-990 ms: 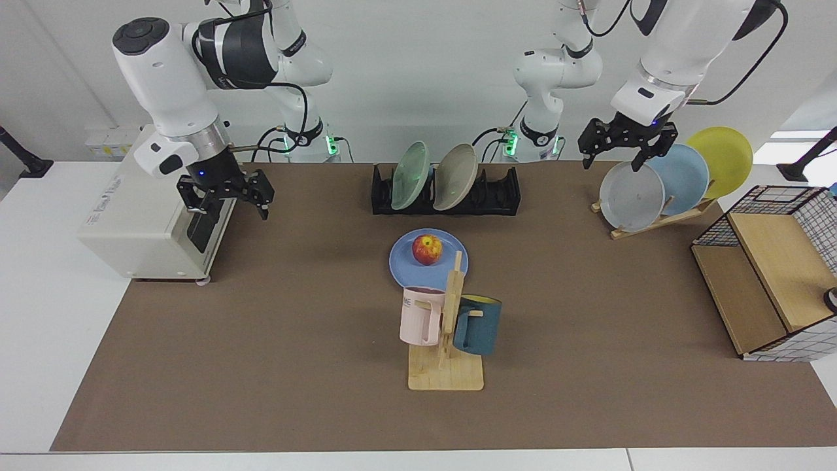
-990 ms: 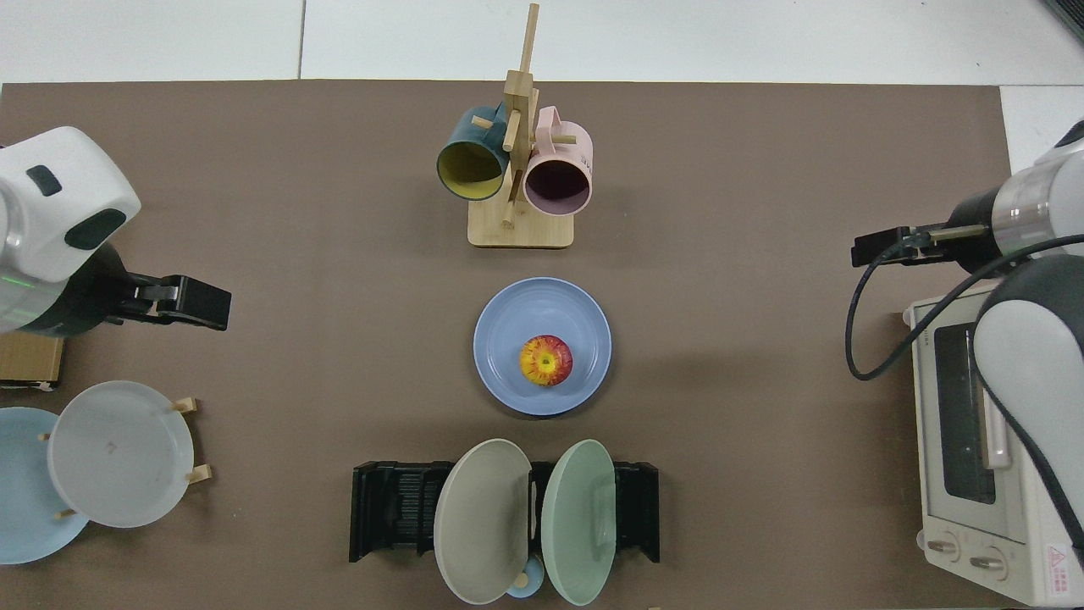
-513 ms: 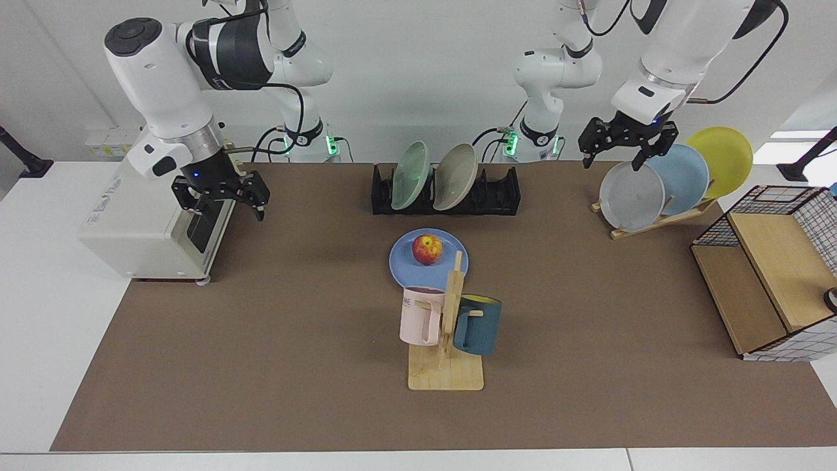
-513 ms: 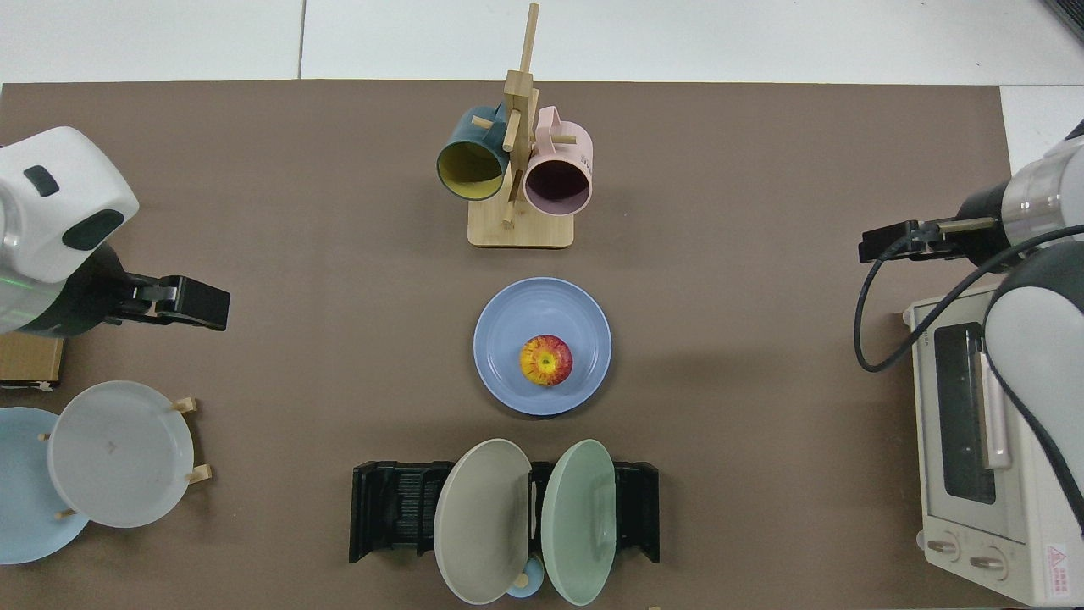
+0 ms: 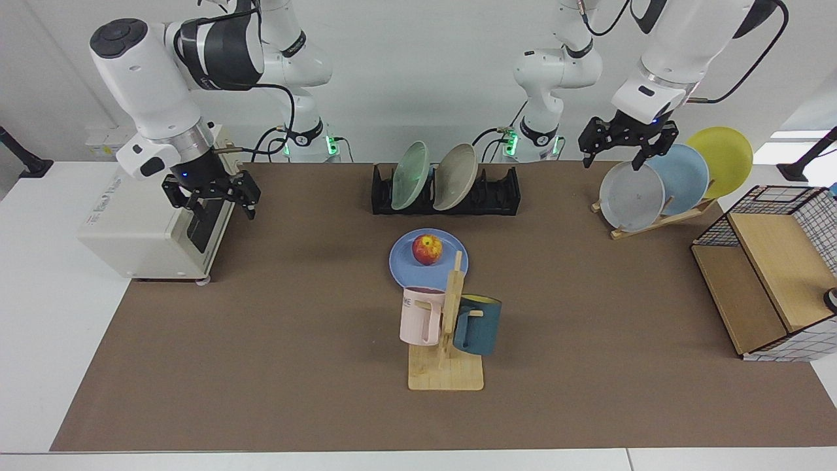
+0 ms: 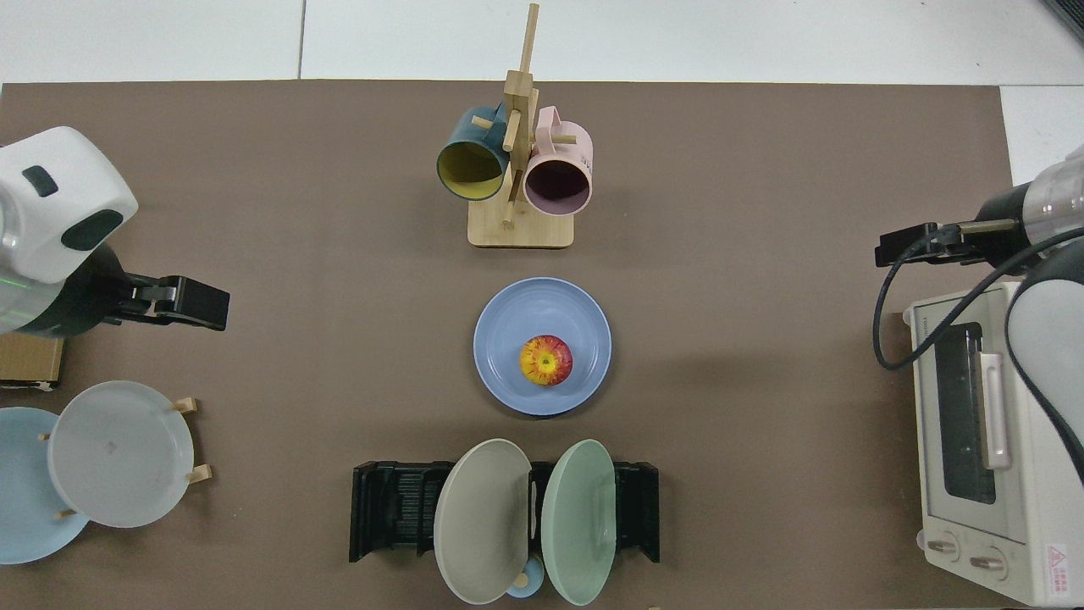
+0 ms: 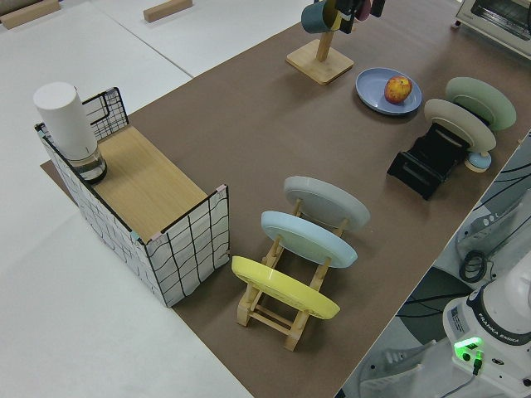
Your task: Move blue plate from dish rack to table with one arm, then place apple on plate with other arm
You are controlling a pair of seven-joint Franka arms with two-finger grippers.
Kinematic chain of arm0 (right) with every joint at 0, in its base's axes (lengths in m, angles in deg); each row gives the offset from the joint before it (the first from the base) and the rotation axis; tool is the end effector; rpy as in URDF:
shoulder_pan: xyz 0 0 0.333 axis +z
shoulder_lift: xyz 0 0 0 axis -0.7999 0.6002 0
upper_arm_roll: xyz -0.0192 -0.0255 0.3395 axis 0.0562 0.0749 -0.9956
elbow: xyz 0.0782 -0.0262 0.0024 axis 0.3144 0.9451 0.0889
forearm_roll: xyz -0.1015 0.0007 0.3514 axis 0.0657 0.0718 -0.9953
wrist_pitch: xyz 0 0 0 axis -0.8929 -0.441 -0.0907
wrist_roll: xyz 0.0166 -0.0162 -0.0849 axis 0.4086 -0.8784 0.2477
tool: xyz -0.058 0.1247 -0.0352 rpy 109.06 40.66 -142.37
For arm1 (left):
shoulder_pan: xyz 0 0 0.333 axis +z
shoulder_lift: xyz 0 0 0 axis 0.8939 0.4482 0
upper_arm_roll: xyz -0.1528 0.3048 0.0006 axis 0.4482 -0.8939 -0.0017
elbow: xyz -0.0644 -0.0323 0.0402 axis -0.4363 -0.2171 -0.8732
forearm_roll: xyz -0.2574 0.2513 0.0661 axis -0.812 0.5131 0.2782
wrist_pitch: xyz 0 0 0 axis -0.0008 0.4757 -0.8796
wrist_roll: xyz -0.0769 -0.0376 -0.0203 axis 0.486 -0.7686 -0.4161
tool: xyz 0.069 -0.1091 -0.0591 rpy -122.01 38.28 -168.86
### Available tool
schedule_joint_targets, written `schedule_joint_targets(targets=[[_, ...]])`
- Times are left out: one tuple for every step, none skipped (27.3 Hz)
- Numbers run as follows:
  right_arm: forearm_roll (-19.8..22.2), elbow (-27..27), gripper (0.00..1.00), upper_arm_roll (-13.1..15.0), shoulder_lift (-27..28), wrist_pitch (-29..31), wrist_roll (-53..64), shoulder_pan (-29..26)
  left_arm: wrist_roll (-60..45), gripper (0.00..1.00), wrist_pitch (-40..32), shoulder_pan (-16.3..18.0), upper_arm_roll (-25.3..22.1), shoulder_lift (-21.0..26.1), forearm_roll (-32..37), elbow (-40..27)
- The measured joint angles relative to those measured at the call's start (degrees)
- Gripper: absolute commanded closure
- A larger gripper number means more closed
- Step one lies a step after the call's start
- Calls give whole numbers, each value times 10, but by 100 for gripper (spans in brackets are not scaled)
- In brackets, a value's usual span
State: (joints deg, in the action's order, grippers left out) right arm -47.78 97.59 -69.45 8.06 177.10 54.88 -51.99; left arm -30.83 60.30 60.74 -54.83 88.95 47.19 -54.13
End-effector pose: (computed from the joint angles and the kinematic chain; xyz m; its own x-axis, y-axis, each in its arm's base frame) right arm 0.5609 -0.0040 0.5553 0.9977 0.0025 0.0677 0.0053 -0.9991 -0.0421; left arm 0.5057 -0.0803 0.6262 0.9935 -0.1068 -0.0404 -0.1062 -0.9942 0.0160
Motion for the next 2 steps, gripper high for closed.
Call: schedule_joint_targets(targets=[[0, 0, 0, 0, 0, 0, 0, 0, 0, 0, 0, 0, 0, 0, 0, 0], [0, 0, 0, -1, 0, -1, 0, 0, 0, 0, 0, 0, 0, 0, 0, 0]])
